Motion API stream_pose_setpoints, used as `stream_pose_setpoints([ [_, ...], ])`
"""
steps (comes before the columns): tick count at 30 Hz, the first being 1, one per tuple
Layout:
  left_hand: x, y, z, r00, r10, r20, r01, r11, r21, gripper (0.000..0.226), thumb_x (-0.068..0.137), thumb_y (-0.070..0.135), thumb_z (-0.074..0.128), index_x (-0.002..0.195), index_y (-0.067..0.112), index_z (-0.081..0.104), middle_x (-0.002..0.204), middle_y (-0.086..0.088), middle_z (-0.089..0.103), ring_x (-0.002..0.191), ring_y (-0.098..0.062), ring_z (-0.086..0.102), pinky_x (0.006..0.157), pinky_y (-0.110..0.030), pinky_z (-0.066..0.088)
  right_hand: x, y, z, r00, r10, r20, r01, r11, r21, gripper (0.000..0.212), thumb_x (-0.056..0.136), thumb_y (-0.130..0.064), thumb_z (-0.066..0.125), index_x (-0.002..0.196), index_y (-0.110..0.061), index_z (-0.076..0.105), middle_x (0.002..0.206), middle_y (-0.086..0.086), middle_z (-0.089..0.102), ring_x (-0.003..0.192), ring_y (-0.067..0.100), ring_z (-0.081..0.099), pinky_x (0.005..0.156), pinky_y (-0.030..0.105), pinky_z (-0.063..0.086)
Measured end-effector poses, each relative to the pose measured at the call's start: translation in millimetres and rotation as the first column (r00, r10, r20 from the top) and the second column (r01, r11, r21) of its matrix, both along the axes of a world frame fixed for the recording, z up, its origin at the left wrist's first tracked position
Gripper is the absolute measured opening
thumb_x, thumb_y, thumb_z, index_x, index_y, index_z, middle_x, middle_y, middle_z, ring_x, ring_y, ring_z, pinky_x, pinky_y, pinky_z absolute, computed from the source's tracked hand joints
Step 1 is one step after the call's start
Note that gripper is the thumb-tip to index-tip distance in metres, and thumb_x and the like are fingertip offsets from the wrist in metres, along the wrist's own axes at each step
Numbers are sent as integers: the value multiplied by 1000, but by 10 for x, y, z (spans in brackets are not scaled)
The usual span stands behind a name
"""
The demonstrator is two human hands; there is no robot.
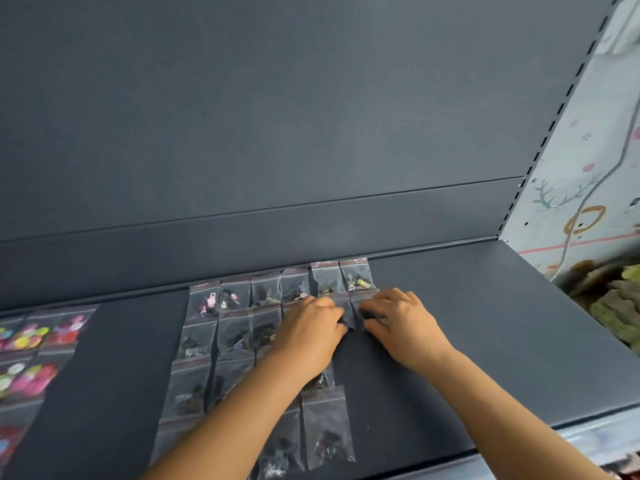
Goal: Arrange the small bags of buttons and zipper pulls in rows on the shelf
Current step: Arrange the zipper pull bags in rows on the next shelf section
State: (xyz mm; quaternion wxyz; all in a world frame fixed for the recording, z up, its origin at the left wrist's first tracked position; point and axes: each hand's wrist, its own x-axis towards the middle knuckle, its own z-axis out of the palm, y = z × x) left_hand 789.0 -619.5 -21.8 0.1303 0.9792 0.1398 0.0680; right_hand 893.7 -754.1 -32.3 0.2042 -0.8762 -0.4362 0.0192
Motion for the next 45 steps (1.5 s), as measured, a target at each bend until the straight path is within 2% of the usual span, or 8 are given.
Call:
stream_pose_setpoints([
  [5, 47, -50, 47, 999, 36, 5, -36, 999, -20, 29, 96, 29, 45, 110, 14, 65, 115, 1, 58, 107, -21, 49, 90, -34, 42, -11, 23, 22, 994, -95, -55, 95, 995, 2, 23, 90, -32, 53, 107, -24, 66, 118, -3, 54, 104, 23, 44, 81, 26, 37],
  [12, 40, -98, 38, 997, 53, -64, -51, 998, 32, 28, 94, 31, 50, 110, 13, 64, 114, -1, 58, 108, -22, 47, 89, -37, 43, -20, 24, 79, 995, -61, -79, 57, 997, -51, 22, 91, -33, 52, 107, -25, 65, 121, -3, 52, 107, 23, 43, 85, 26, 38],
  [15, 1, -126, 55, 997, 79, -22, -79, 996, 29, 33, 93, 32, 52, 119, 14, 59, 122, 0, 56, 114, -21, 45, 93, -35, 40, -53, 21, 123, 996, -64, -60, 60, 997, -56, 23, 89, -34, 53, 108, -24, 64, 121, -2, 53, 108, 24, 44, 88, 29, 40],
  [21, -380, -54, 108, 972, 219, 85, -223, 974, 39, 51, 93, 38, 52, 139, 20, 41, 140, 3, 45, 130, -18, 36, 106, -33, 32, -315, 120, 213, 1000, 2, -8, -2, 1000, -6, 49, 88, -39, 57, 134, -24, 48, 137, -3, 47, 120, 25, 43, 99, 34, 37],
  [28, -1249, 139, 158, 919, 389, 71, -393, 918, 60, 59, 95, 43, 45, 148, 26, 25, 152, 5, 29, 139, -17, 24, 114, -32, 20, -984, 439, 270, 972, 230, 56, -228, 973, -35, 64, 90, -46, 51, 146, -24, 29, 149, -6, 33, 139, 18, 25, 113, 34, 23],
  [35, -2376, 414, 143, 842, 530, 99, -534, 845, 24, 60, 94, 45, 44, 148, 28, 22, 152, 5, 30, 138, -15, 26, 111, -28, 24, -1943, 971, 330, 924, 376, 63, -373, 926, -62, 66, 91, -49, 48, 147, -26, 22, 153, -5, 26, 141, 17, 19, 115, 34, 14],
  [45, -4241, 960, 58, 746, 662, 71, -664, 748, -6, 59, 95, 47, 41, 148, 28, 21, 151, 8, 29, 137, -14, 26, 111, -29, 26, -3648, 1739, 266, 864, 503, 16, -502, 863, -52, 65, 92, -50, 46, 147, -28, 22, 153, -8, 25, 142, 14, 17, 114, 32, 12],
])
